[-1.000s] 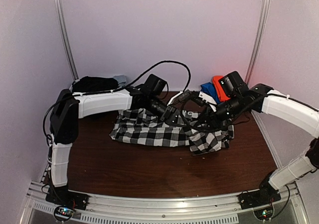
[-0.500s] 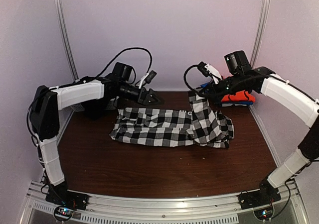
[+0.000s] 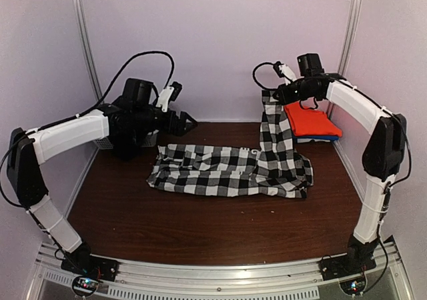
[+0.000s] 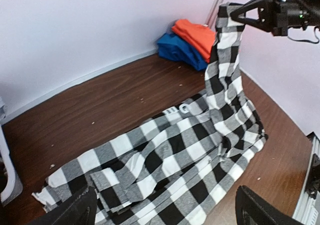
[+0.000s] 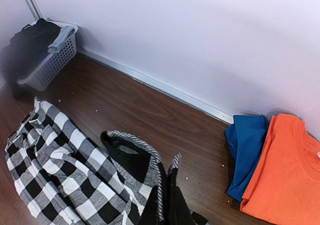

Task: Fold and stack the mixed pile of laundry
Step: Fold the rectangle-folded shirt at the center of the board.

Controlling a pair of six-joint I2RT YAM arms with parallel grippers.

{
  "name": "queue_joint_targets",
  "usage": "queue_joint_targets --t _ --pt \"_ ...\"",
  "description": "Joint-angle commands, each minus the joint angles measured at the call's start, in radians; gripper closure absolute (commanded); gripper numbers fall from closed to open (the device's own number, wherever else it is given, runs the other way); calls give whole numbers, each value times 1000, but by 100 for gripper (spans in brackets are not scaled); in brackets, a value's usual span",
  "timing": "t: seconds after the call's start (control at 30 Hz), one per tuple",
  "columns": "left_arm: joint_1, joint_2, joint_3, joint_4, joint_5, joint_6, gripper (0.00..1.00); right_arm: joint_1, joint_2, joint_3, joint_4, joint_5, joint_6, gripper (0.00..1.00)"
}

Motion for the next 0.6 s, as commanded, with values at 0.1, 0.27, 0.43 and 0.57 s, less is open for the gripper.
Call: queue_joint_targets --t 0.1,0.27,0.43,0.57 --pt "3 -53 -45 -5 -190 6 2 1 130 183 24 129 -22 100" --pt "3 -53 -46 -18 -236 11 2 -13 167 251 73 228 -23 100" --pt "3 -34 -42 -16 -234 12 2 -13 194 293 144 138 4 100" --pt "4 -17 -26 -34 -256 8 2 19 209 281 131 113 8 100"
